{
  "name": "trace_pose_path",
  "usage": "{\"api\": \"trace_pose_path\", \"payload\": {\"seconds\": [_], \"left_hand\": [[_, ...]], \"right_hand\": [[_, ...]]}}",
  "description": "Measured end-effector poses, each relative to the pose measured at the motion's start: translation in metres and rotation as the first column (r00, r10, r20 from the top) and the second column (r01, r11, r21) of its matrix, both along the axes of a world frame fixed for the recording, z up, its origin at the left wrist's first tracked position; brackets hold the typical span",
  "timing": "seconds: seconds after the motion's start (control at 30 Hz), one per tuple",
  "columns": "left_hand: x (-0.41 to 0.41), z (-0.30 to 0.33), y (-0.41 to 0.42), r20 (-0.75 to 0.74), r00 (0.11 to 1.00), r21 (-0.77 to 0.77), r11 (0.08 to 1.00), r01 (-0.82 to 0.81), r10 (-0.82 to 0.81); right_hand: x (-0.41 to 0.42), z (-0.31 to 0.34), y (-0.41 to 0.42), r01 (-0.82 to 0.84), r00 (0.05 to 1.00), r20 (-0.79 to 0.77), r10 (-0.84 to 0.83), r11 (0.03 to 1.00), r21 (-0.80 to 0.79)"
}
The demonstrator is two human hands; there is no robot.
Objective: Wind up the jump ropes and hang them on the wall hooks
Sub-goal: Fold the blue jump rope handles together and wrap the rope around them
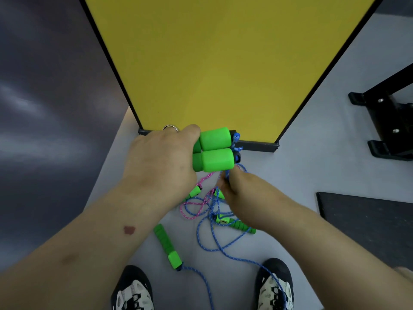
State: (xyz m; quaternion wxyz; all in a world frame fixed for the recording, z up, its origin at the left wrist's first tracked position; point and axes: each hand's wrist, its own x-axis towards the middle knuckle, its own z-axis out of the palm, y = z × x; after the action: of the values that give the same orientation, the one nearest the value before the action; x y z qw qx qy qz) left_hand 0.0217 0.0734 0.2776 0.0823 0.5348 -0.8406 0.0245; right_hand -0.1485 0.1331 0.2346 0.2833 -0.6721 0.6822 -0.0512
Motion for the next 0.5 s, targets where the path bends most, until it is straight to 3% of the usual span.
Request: {"api": "trace_pose_path", "payload": {"seconds": [0.13,0.2,0.37,0.5], "left_hand": [[0.0,-0.009,0.002,0.061,0.998,-0.019,1.0,-0.009,0.01],[0.001,-0.01,0.002,0.072,0.997,-0.019,1.0,-0.005,0.006],[0.003,-0.011,-0.001,0.077,0.997,-0.009,1.0,-0.008,0.008],[0.001,-0.01,0.0,0.099,0.995,0.027,0.999,0.016,-0.019]], "right_hand": [[0.012,0.022,0.012,-0.108,0.957,-0.267,0.111,0.994,0.027],[0.013,0.034,0.014,-0.121,0.938,-0.321,0.128,0.992,0.041],[0.009,0.066,0.011,-0.189,0.933,-0.311,0.18,0.982,0.0],[-0.002,0.087,0.004,-0.23,0.954,-0.202,0.219,0.973,-0.028]]}}
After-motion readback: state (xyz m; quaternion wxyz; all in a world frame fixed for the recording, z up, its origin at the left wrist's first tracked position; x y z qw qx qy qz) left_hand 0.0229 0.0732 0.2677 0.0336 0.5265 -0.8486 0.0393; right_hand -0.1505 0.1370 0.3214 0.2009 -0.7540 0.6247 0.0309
